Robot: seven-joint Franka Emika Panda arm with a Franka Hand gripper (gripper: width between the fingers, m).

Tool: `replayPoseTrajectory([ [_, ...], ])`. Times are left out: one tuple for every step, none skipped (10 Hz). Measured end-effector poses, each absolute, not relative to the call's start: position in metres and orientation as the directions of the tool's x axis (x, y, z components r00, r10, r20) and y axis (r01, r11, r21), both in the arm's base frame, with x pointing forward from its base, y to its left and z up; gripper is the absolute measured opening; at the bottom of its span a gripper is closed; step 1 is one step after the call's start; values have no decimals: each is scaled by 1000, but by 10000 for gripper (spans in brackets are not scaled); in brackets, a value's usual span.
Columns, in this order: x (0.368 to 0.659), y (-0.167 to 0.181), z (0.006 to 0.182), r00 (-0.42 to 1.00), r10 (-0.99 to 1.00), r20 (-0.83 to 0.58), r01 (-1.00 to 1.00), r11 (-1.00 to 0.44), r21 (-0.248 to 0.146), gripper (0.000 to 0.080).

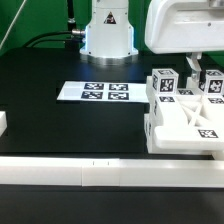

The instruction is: Assemble chair

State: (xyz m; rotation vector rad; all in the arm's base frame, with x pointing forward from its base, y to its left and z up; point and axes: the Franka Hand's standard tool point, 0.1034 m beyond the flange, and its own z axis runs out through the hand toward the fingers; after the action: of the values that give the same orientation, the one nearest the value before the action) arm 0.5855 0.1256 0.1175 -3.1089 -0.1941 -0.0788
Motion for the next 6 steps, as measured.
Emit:
replayPoseTrajectory([
  [584, 125, 117, 998, 23, 61, 26, -999, -40, 282],
  [584, 124, 117, 993, -97, 65, -93, -994, -59, 282],
  [584, 123, 117, 976, -208, 65, -204, -977, -68, 282],
  [584, 122, 117, 945, -320, 64, -315, -946, -77, 284],
  [584, 121, 117, 918, -392, 58, -387, -919, -80, 284],
  [584, 119, 117, 904, -424, 56, -420, -904, -81, 284],
])
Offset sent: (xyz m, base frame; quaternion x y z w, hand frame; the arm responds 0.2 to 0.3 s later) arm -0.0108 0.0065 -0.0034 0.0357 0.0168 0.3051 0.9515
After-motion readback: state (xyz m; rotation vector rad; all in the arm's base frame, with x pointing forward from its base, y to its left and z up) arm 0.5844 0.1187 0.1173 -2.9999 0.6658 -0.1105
